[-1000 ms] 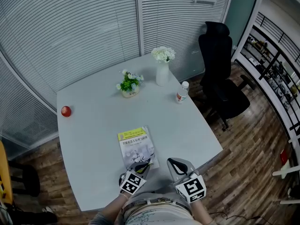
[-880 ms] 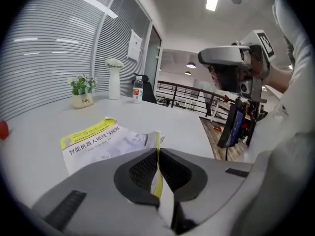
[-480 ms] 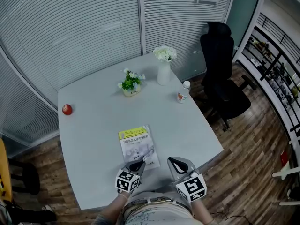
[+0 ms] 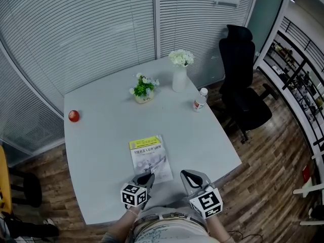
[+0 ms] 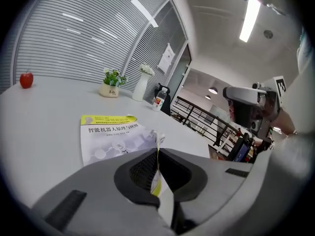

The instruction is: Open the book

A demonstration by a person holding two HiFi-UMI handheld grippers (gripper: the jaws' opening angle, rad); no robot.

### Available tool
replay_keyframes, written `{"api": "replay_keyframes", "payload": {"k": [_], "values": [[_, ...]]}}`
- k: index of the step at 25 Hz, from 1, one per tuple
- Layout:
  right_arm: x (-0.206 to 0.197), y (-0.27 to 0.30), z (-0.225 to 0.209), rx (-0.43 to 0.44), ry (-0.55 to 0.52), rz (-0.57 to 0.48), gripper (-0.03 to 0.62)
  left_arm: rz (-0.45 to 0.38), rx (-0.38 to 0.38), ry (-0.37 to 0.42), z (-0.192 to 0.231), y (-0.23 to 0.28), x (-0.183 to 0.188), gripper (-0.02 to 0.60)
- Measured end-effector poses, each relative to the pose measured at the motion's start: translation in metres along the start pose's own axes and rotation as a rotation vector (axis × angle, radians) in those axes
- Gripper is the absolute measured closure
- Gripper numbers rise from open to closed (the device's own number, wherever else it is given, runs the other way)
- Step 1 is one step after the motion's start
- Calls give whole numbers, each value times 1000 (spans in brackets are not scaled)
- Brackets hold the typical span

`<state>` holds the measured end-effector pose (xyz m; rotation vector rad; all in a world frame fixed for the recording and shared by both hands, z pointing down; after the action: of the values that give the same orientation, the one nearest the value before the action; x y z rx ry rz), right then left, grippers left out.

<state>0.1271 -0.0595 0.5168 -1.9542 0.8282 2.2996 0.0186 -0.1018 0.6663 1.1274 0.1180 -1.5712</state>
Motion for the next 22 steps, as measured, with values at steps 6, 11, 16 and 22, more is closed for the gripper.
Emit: {"api": "replay_keyframes", "payload": {"k": [6,11,16,22], "values": [[0,2,3,15,-4,3,591,-27,17,-34,7,-5,2,574],[-1,4,6,26,-6,6,591,-49,32,-54,13,-10,4,574],[-2,5,9,38,-5,7,591,-80,58,-91,21,-18,5,574],[-1,7,12,53,-12,7,591,-121,99,-154,33,-33,6,574]]}}
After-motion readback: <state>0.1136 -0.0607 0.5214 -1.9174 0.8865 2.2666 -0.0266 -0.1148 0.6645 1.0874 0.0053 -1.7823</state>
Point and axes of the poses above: the fingertips, and each gripper's own axes: y forward along the fingers, z to its left, x out of its top, the point moved 1 cm from there along -y, backward along the fingers, and after that the axes turned 7 degrees about -y, right-handed, at the moved point
